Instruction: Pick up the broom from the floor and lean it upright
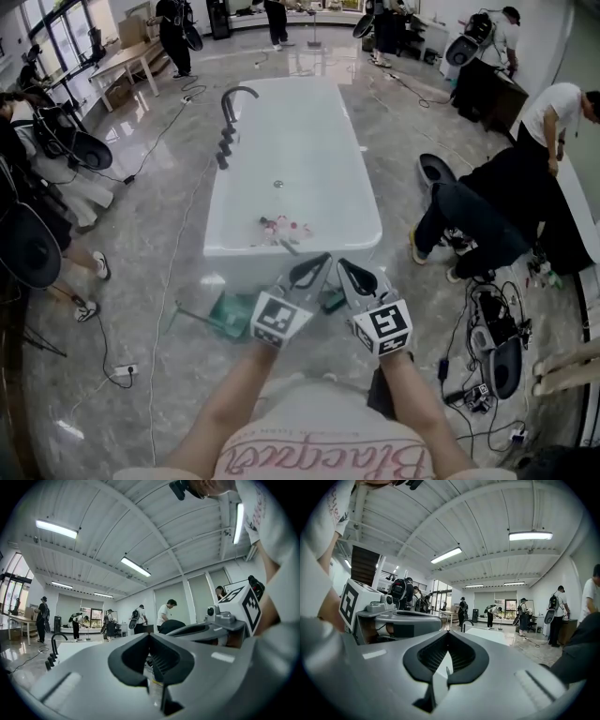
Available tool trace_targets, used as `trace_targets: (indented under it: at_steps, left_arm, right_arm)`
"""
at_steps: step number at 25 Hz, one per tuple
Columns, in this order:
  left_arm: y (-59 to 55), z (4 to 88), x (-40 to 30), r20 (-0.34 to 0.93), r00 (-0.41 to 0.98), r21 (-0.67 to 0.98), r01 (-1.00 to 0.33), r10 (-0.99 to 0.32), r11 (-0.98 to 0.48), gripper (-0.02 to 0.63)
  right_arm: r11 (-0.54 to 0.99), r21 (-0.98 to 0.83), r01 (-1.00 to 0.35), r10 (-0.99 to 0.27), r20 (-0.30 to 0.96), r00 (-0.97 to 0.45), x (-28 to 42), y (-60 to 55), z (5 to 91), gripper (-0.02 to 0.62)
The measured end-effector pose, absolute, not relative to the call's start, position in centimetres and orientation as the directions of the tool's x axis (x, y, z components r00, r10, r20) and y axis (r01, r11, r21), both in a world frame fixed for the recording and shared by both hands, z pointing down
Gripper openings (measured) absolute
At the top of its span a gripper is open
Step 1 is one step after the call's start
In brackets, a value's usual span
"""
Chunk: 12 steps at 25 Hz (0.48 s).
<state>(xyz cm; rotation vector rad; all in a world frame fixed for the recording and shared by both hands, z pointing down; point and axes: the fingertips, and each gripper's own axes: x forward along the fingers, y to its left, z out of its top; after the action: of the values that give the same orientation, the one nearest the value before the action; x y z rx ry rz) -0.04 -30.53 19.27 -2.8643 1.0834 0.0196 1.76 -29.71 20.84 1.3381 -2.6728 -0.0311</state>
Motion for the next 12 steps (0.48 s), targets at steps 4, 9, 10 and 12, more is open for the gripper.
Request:
trace_targets:
  at_steps: [4, 9, 10, 12]
  left_arm:
    - [-30.9, 19.2, -0.5, -0.048, 0.752, -0.059, -0.659, -0.657, -0.750, 0.000]
    - [-31.7, 19.5, -0.9, -0.054, 0.743, -0.042, -0.670, -0.668, -0.742, 0.000]
    - [-31.6, 19.5, -0.9, -0.057, 0.743, -0.042, -0.669, -0.667, -0.742, 0.000]
    - [-31.6, 19.3, -0.9, -0.061, 0.744, -0.041, -0.668, -0.666, -0.743, 0.000]
  right_arm:
    - [0.587, 0.087, -0.805, -0.808, 0.133, -0.574, 1.7, -30.0, 21.0, 0.002]
    - [0.570, 0.083, -0.817, -0.819, 0.134, -0.558, 2.1, -30.4, 21.1, 0.002]
    - [0.567, 0.083, -0.820, -0.821, 0.133, -0.555, 2.2, -30.4, 21.0, 0.002]
    - [0.561, 0.085, -0.823, -0.825, 0.133, -0.549, 2.3, -30.4, 21.0, 0.002]
